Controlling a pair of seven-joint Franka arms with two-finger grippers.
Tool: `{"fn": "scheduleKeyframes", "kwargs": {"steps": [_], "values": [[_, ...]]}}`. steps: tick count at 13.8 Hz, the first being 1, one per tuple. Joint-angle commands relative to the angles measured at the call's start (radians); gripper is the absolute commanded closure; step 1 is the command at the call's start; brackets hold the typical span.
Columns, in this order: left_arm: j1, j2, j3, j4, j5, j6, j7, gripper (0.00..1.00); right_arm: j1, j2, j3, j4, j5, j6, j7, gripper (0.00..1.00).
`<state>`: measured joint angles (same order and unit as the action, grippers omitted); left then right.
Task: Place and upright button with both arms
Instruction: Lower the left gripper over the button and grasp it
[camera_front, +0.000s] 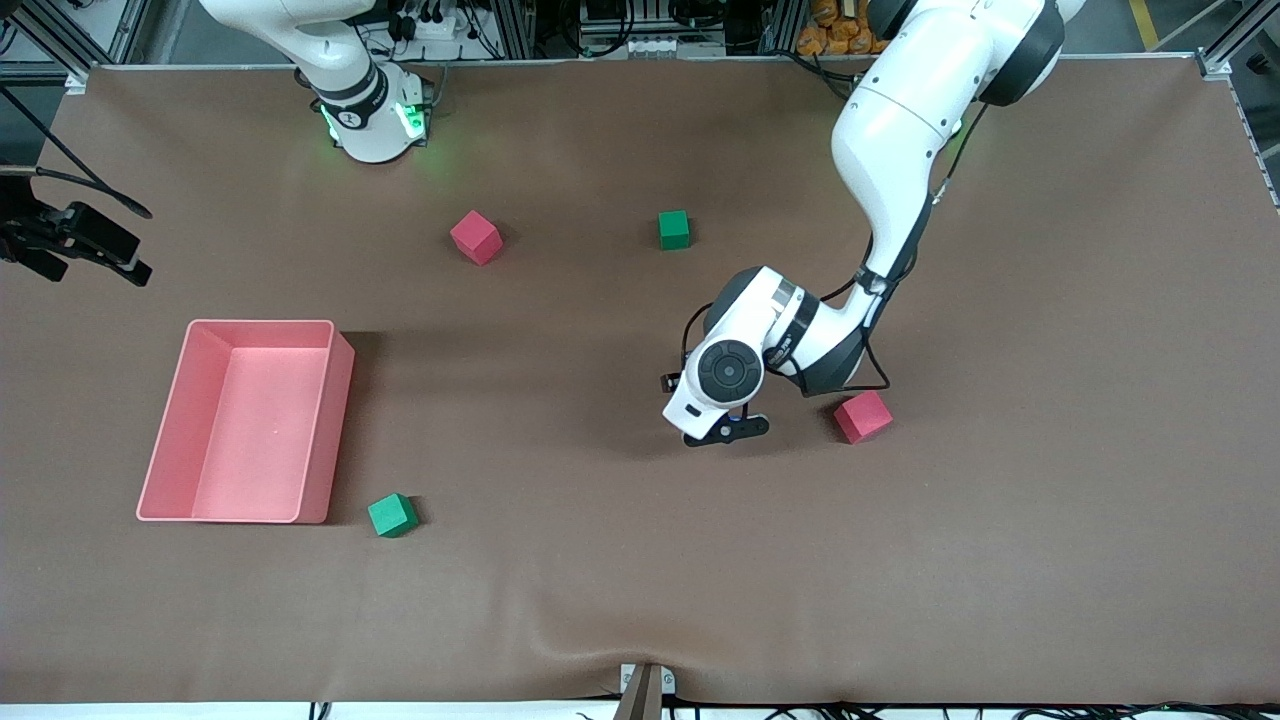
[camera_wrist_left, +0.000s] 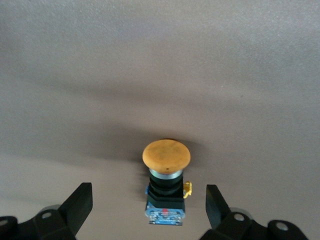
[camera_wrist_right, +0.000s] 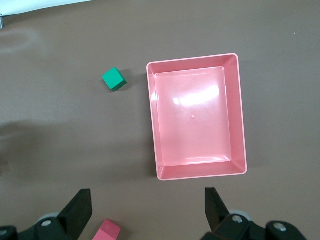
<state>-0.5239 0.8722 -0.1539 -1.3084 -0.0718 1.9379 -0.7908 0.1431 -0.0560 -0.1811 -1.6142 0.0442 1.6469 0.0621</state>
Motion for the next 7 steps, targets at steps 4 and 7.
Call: {"fn": "scheduleKeyframes", "kwargs": {"steps": [4, 7], "values": [[-0.013, 0.027, 0.001, 0.021, -0.057, 0.003, -0.039, 0.08, -0.152, -0.007, 0.145, 0.0, -0.02, -0.021, -0.033, 0.0], [-0.014, 0.039, 0.001, 0.021, -0.057, 0.004, -0.039, 0.09, -0.163, -0.007, 0.15, 0.0, -0.02, -0.021, -0.036, 0.0]]}}
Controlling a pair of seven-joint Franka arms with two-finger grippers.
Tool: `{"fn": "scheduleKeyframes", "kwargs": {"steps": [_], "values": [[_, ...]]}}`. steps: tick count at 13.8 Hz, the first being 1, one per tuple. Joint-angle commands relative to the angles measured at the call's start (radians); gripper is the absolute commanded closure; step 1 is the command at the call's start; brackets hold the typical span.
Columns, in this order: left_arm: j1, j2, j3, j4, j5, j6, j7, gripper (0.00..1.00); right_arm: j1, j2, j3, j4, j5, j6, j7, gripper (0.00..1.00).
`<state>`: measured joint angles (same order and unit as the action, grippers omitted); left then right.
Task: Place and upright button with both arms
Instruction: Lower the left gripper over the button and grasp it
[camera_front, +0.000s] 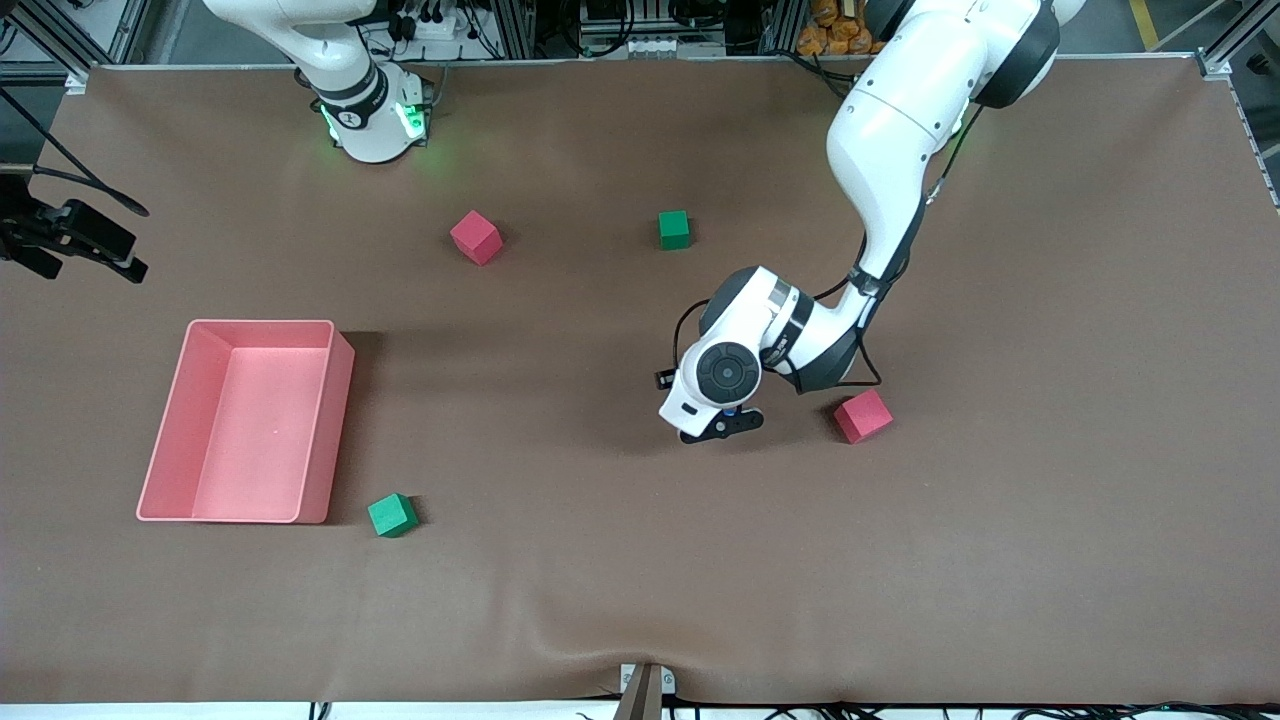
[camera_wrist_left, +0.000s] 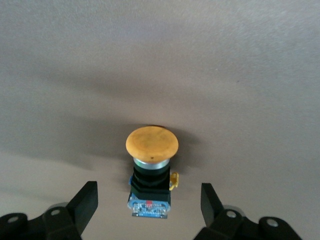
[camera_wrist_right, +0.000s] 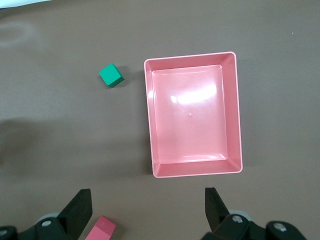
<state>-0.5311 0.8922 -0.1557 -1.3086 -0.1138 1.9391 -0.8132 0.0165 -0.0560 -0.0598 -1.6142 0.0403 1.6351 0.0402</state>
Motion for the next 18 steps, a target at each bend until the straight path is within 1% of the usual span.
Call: {"fn": "scheduleKeyframes", "kwargs": {"steps": [1, 7, 8, 11, 13, 14, 15, 16, 17, 18], "values": [[-0.007, 0.019, 0.002, 0.022, -0.021, 0.001, -0.017, 0.1, -0.044, -0.007, 0.029, 0.0, -0.016, -0.014, -0.026, 0.0], [-0.006, 0.025, 0.002, 0.014, -0.04, -0.003, -0.009, 0.25, -0.046, -0.008, 0.028, 0.0, -0.016, -0.031, -0.046, 0.0], [-0.006, 0.03, 0.001, 0.014, -0.04, -0.003, -0.011, 0.26, -0.046, -0.008, 0.028, 0.0, -0.016, -0.031, -0.046, 0.0], [-0.006, 0.03, 0.002, 0.014, -0.04, -0.005, -0.009, 0.32, -0.047, -0.007, 0.028, 0.004, -0.017, -0.029, -0.045, 0.0], [-0.006, 0.031, 0.002, 0.014, -0.049, -0.006, -0.009, 0.4, -0.046, -0.007, 0.028, 0.004, -0.019, -0.029, -0.046, 0.0], [-0.006, 0.031, 0.001, 0.014, -0.056, -0.006, -0.011, 0.5, -0.046, -0.007, 0.029, 0.004, -0.035, -0.03, -0.046, 0.0], [-0.006, 0.031, 0.002, 0.014, -0.06, -0.006, -0.012, 0.66, -0.044, -0.007, 0.041, 0.004, -0.061, -0.031, -0.057, 0.0], [-0.006, 0.031, 0.002, 0.014, -0.06, -0.006, -0.014, 0.84, -0.046, -0.008, 0.047, 0.004, -0.068, -0.031, -0.065, 0.0], [-0.006, 0.031, 0.001, 0.014, -0.061, -0.006, -0.015, 0.97, -0.046, -0.008, 0.048, 0.004, -0.068, -0.032, -0.065, 0.0], [-0.006, 0.031, 0.001, 0.014, -0.061, -0.006, -0.021, 1.0, -0.046, -0.008, 0.048, 0.004, -0.068, -0.038, -0.066, 0.0]]}}
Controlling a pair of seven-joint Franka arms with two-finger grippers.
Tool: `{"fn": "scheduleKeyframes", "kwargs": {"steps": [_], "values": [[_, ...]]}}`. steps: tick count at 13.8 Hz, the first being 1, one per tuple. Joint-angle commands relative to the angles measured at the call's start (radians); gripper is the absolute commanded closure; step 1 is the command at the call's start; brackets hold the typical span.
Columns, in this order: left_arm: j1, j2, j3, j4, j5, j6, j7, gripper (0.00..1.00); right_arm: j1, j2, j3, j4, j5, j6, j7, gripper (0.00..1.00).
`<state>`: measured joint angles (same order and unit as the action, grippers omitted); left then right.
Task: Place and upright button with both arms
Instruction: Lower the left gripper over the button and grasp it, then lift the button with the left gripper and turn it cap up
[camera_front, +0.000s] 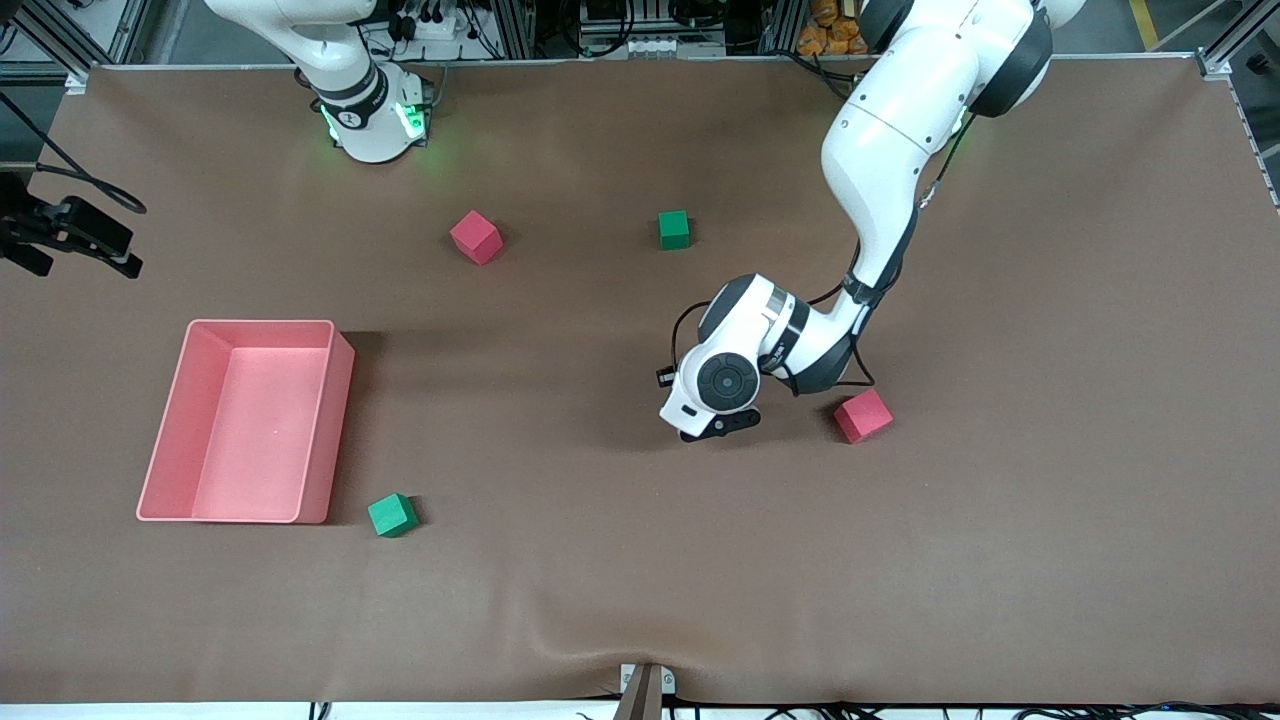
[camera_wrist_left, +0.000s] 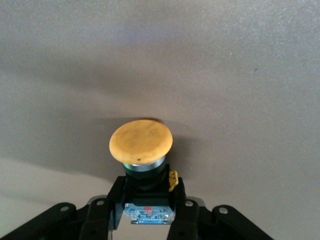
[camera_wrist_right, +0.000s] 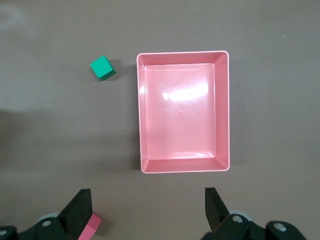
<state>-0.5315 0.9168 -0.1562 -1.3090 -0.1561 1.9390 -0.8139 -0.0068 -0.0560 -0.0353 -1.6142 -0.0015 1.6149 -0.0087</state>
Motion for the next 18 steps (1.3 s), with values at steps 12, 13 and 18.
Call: {"fn": "scheduleKeyframes", "kwargs": {"steps": [12, 13, 18], "values": [[-0.154, -0.194, 0.032, 0.028, 0.254, 0.07, -0.362, 1.0, -0.018, -0.008, 0.021, 0.007, -0.025, -0.033, -0.008, 0.0], [-0.183, -0.214, 0.03, 0.027, 0.313, 0.071, -0.42, 1.0, -0.018, -0.01, 0.021, 0.007, -0.025, -0.03, -0.007, 0.0], [-0.333, -0.17, 0.026, 0.019, 0.731, 0.071, -0.871, 1.0, -0.019, -0.01, 0.018, 0.007, -0.025, -0.049, -0.013, 0.0]]}}
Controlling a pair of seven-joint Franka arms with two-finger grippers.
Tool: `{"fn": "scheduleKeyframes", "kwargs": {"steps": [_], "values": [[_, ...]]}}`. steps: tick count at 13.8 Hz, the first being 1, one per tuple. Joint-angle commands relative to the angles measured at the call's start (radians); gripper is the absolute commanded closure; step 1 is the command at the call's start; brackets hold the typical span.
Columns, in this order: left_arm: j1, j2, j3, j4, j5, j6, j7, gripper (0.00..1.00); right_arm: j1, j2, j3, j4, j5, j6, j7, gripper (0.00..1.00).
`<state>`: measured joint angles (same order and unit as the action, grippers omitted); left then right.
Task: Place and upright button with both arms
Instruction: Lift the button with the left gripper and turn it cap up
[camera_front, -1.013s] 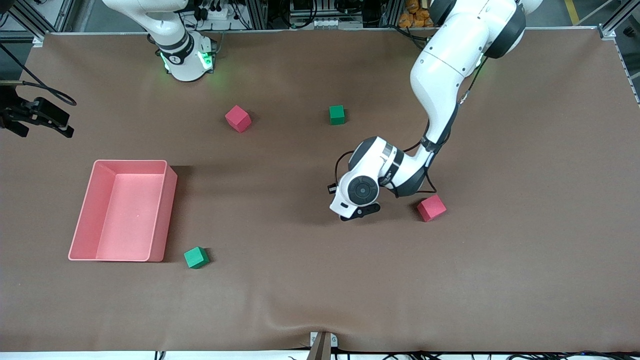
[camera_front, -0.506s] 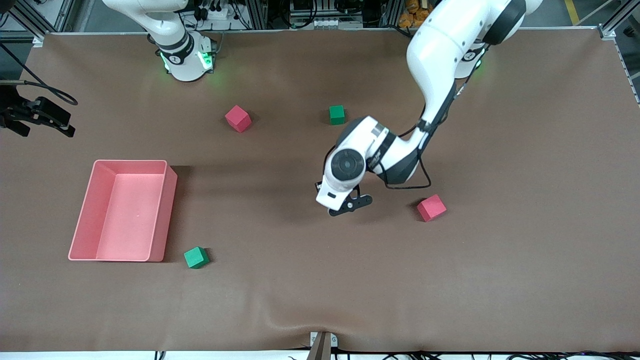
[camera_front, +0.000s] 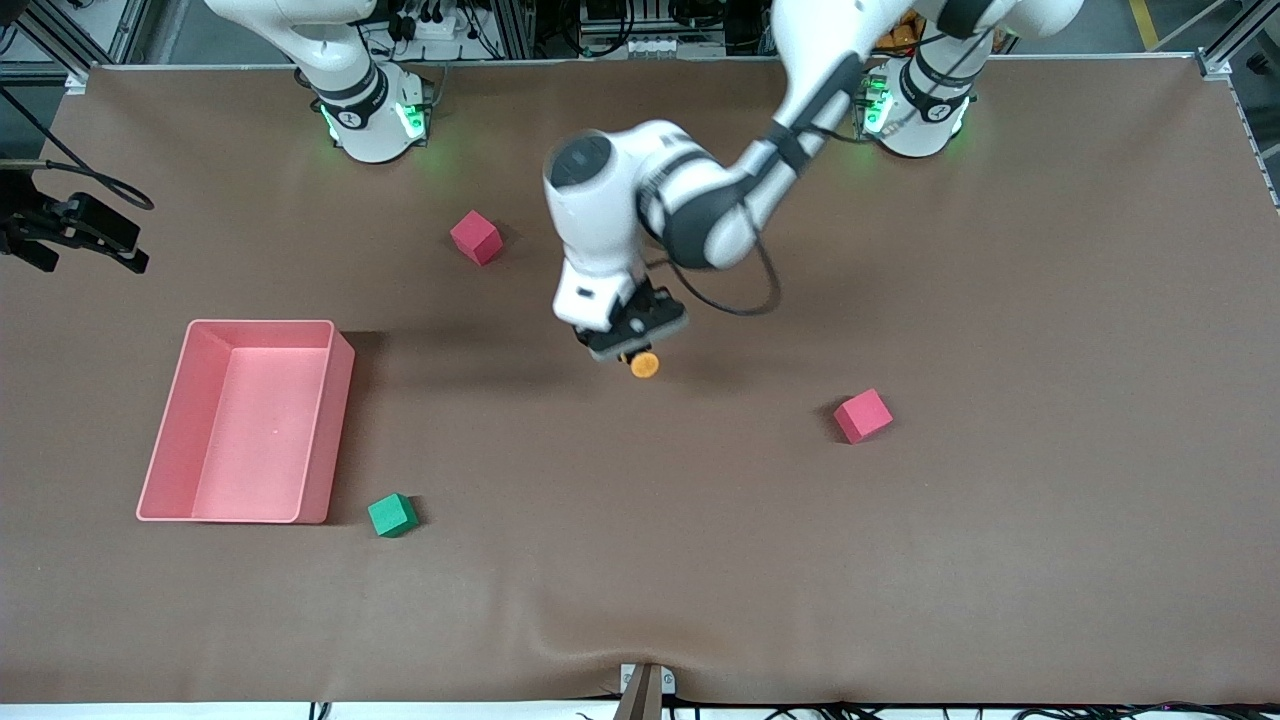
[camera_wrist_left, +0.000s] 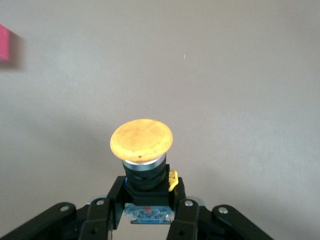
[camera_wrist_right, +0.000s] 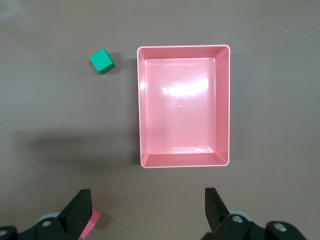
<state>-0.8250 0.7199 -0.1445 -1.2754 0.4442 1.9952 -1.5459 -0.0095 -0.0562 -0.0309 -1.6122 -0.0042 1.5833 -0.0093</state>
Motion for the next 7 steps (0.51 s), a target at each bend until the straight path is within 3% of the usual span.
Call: {"fn": "scheduleKeyframes", "kwargs": {"steps": [1, 7], "values": [[-0.057, 0.05, 0.016, -0.015, 0.192, 0.016, -0.216, 1.0, -0.015, -0.01, 0.015, 0.005, -0.022, -0.014, -0.012, 0.0], [-0.186, 0.19, 0.017, -0.033, 0.703, 0.01, -0.693, 1.0, -0.018, -0.01, 0.016, 0.003, -0.016, -0.025, -0.008, 0.0]]}}
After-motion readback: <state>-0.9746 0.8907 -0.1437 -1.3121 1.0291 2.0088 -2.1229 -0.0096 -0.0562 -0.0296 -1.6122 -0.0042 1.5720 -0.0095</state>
